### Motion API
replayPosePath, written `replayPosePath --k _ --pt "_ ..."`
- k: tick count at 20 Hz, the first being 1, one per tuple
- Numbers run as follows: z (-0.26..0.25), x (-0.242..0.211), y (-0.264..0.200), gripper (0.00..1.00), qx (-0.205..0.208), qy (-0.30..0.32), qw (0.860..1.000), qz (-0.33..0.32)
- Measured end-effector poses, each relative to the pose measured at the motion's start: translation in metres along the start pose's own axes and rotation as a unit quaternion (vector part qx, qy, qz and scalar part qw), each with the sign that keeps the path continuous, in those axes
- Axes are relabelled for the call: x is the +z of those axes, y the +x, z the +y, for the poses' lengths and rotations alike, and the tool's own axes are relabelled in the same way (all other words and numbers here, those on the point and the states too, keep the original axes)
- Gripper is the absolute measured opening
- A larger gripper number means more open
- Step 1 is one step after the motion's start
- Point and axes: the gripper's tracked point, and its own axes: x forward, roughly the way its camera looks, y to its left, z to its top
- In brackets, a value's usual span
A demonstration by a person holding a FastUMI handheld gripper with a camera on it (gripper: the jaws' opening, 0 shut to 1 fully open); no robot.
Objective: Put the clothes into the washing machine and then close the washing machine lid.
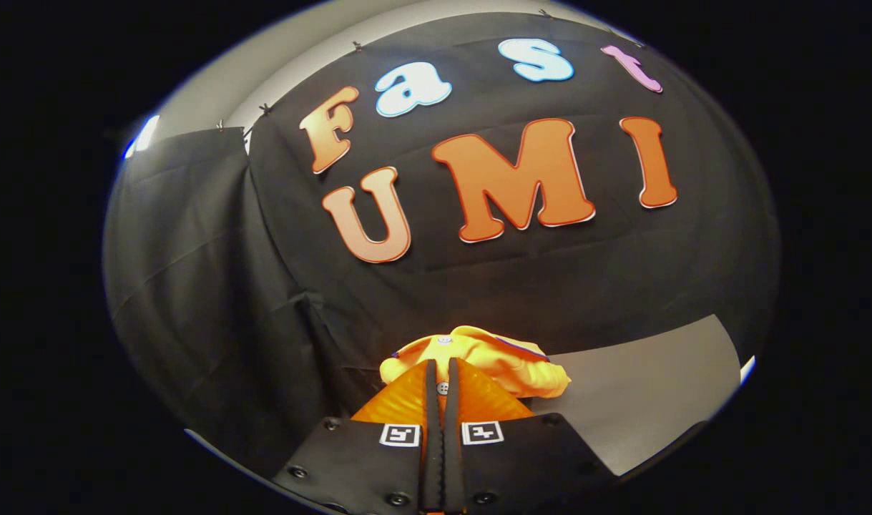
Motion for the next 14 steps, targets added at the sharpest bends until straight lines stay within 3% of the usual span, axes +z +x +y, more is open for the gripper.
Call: replayPosePath --k 7,14 --pt "0.057 -0.043 0.032 0.08 0.040 0.005 0.999 0.036" --pt "0.075 -0.119 0.081 0.08 0.036 0.005 0.994 0.099"
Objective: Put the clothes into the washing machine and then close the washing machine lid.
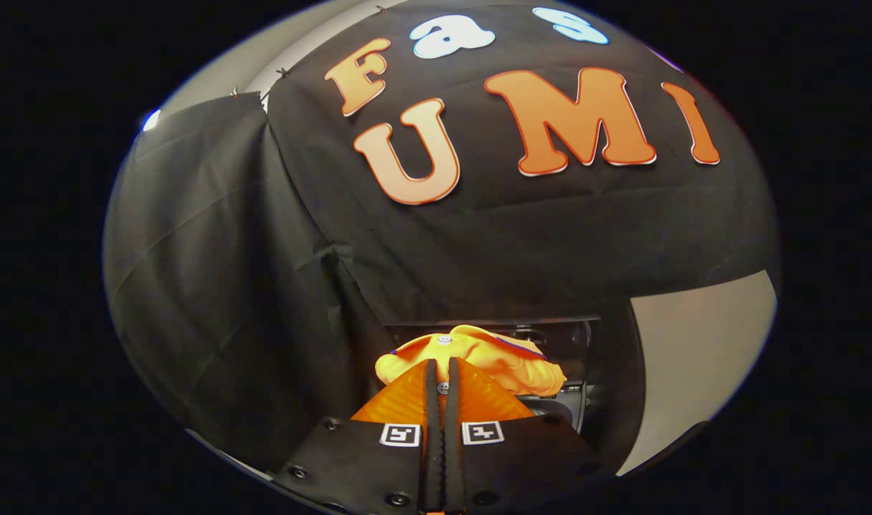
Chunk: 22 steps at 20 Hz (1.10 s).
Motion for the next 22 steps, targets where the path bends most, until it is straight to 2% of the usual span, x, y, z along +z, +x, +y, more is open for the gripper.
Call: replayPosePath --k 12,22 --pt "-0.038 -0.132 0.118 0.08 -0.061 0.005 0.991 0.115" --pt "-0.070 -0.189 0.182 0.08 -0.095 0.039 0.984 0.145"
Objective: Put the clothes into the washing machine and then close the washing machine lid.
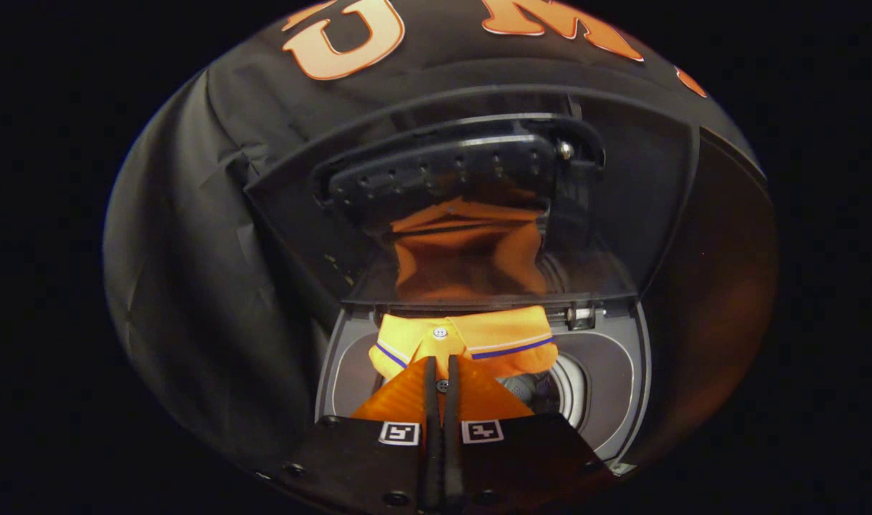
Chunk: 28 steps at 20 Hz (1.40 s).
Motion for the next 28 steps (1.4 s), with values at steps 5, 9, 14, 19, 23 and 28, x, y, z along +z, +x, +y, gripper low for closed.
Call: replayPosePath --k 5,9,14,19,23,28 --pt "-0.008 -0.020 0.022 0.08 -0.010 -0.003 1.000 0.018" --pt "-0.014 -0.033 0.034 0.08 -0.021 -0.005 0.999 0.024" --pt "-0.024 -0.062 0.055 0.08 -0.040 -0.012 0.998 0.041" --pt "-0.031 -0.085 0.072 0.08 -0.053 -0.005 0.996 0.064" --pt "-0.033 -0.097 0.081 0.08 -0.060 -0.002 0.994 0.091" --pt "-0.039 -0.103 0.083 0.08 -0.076 -0.001 0.992 0.105"
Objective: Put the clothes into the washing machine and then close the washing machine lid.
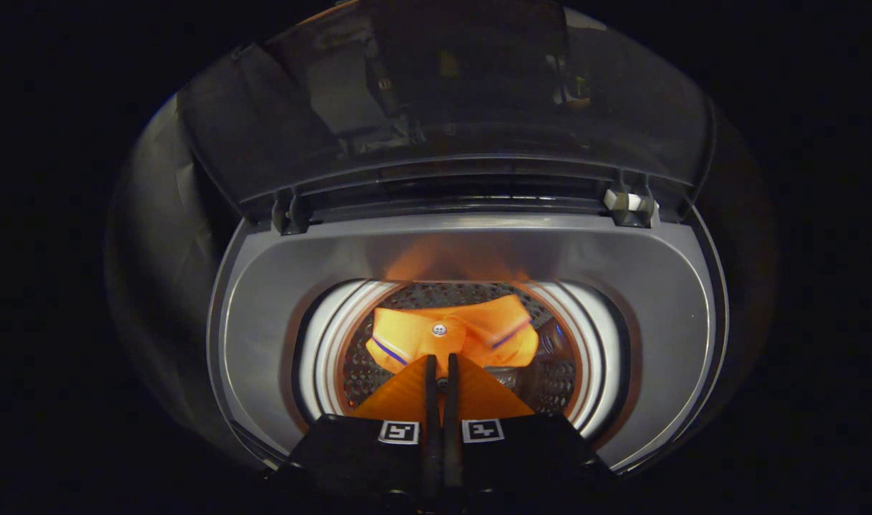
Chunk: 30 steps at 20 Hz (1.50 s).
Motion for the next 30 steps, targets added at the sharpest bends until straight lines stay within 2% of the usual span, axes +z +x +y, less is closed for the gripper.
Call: replayPosePath --k 3,4,6,7,12,13,17,20,24,26,30 --pt "-0.006 0.003 -0.005 0.19 -0.011 0.005 1.000 -0.011" --pt "-0.008 0.004 -0.008 0.19 -0.015 0.004 1.000 -0.015" --pt "-0.010 0.004 -0.011 0.30 -0.016 0.001 1.000 -0.007" --pt "-0.010 0.003 -0.012 0.38 -0.015 0.002 1.000 -0.008" --pt "-0.010 0.001 -0.029 0.44 -0.014 -0.001 1.000 -0.019" --pt "-0.009 0.000 -0.032 0.48 -0.013 -0.004 1.000 -0.023" --pt "-0.007 0.001 -0.048 0.74 -0.010 -0.004 0.999 -0.033" --pt "-0.008 0.002 -0.060 0.75 -0.009 -0.013 0.999 -0.039" --pt "-0.002 0.004 -0.079 0.89 0.001 -0.018 0.998 -0.054" --pt "-0.001 0.007 -0.089 1.00 0.004 -0.022 0.998 -0.063" --pt "0.002 0.025 -0.127 0.99 0.011 -0.036 0.993 -0.111"
